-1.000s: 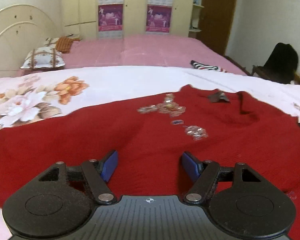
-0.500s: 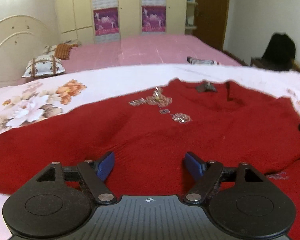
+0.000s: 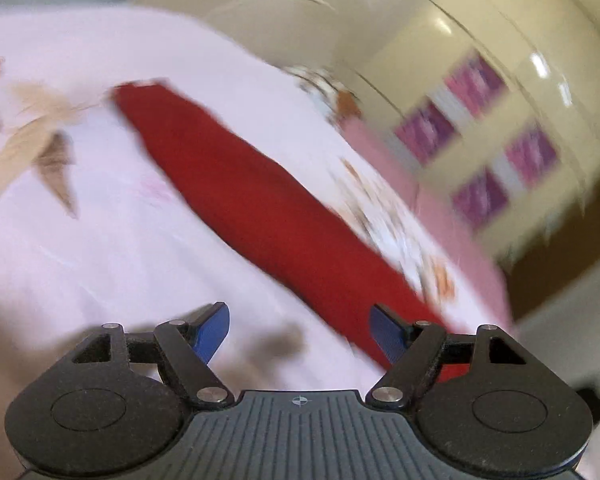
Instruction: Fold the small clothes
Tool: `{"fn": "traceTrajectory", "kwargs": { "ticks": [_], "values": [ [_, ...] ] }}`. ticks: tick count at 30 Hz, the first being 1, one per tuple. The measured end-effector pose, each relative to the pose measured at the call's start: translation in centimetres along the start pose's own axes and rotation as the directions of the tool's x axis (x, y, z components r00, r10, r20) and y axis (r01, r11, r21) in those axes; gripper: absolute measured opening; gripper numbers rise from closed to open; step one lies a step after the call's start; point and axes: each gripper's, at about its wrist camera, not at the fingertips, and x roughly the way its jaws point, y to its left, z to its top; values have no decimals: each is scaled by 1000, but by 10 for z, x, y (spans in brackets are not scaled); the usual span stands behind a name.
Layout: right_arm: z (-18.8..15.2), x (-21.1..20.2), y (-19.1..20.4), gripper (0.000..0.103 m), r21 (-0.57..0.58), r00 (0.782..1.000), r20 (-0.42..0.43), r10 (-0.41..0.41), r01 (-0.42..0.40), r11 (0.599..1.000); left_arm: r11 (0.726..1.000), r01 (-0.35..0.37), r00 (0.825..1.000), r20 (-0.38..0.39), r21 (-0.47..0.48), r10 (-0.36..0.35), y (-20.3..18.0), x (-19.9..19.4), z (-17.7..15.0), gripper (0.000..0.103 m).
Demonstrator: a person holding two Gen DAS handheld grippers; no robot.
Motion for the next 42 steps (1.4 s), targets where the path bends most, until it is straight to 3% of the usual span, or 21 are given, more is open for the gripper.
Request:
{"fn": "traceTrajectory", "kwargs": {
  "ticks": [3,6,13,15,16,18,21,22,25,27,29,31,32,33,34,36,37,38,39,40,42],
  "values": [
    [-3,-3,7,36,-18,1000,-5,15,-15,1000,985,32,999,48,-171,-24,35,11,32,77],
    [1,-6,9,36,-16,999,-2,34,-34,999,966,55,996,84,-251,-34,53,24,54,77],
    [17,-9,1,37,-7,999,29,46,-45,999,981,-5,992,124,-196,29,51,59,84,76],
    [20,-7,-3,37,6,999,33,43,-44,999,992,-98,987,116,-86,108,36,64,94,47],
    [21,-5,-6,37,17,999,32,42,-43,999,989,-145,984,106,2,144,25,65,97,15],
    [21,-1,-12,37,39,999,28,37,-38,999,972,-140,986,117,186,119,-12,66,93,14],
    [18,1,-18,37,73,999,28,29,-31,997,918,35,994,85,394,-74,-82,55,69,14],
    [17,1,-19,37,82,999,26,27,-29,996,885,111,988,44,452,-146,-110,52,52,14],
    [14,-1,-23,37,115,999,20,27,-29,993,790,272,957,-66,549,-284,-182,46,0,14],
    [12,-4,-24,37,133,999,23,30,-33,991,718,372,924,-158,588,-350,-231,46,-48,3],
    [12,-10,-23,37,140,999,28,29,-33,990,653,435,898,-246,620,-364,-271,51,-92,1],
    [11,-15,-24,37,150,999,31,25,-29,988,619,498,867,-356,608,-348,-301,69,-146,1],
    [11,-18,-26,38,161,999,33,26,-31,987,604,506,862,-394,616,-320,-311,69,-169,1],
    [10,-19,-27,39,167,999,30,28,-32,985,606,487,872,-392,629,-294,-314,70,-188,1],
    [10,-20,-27,39,169,999,25,28,-32,985,632,455,889,-357,627,-286,-312,65,-195,1],
    [9,-25,-28,41,155,999,32,27,-32,987,671,351,936,-275,653,-221,-302,65,-181,7],
    [8,-28,-30,47,147,999,36,25,-30,989,686,273,962,-211,674,-176,-291,66,-164,39],
    [7,-29,-32,49,142,999,37,22,-27,990,691,208,978,-141,693,-152,-276,62,-149,81],
    [5,-29,-35,49,143,999,34,17,-22,990,686,126,990,-51,717,-129,-261,62,-127,89],
    [3,-28,-38,50,150,999,30,15,-20,988,666,24,996,41,746,-81,-246,62,-103,89],
    [-3,-22,-43,50,182,1000,9,16,-17,983,649,-90,994,107,755,14,-218,68,-61,86]
  ]
}}
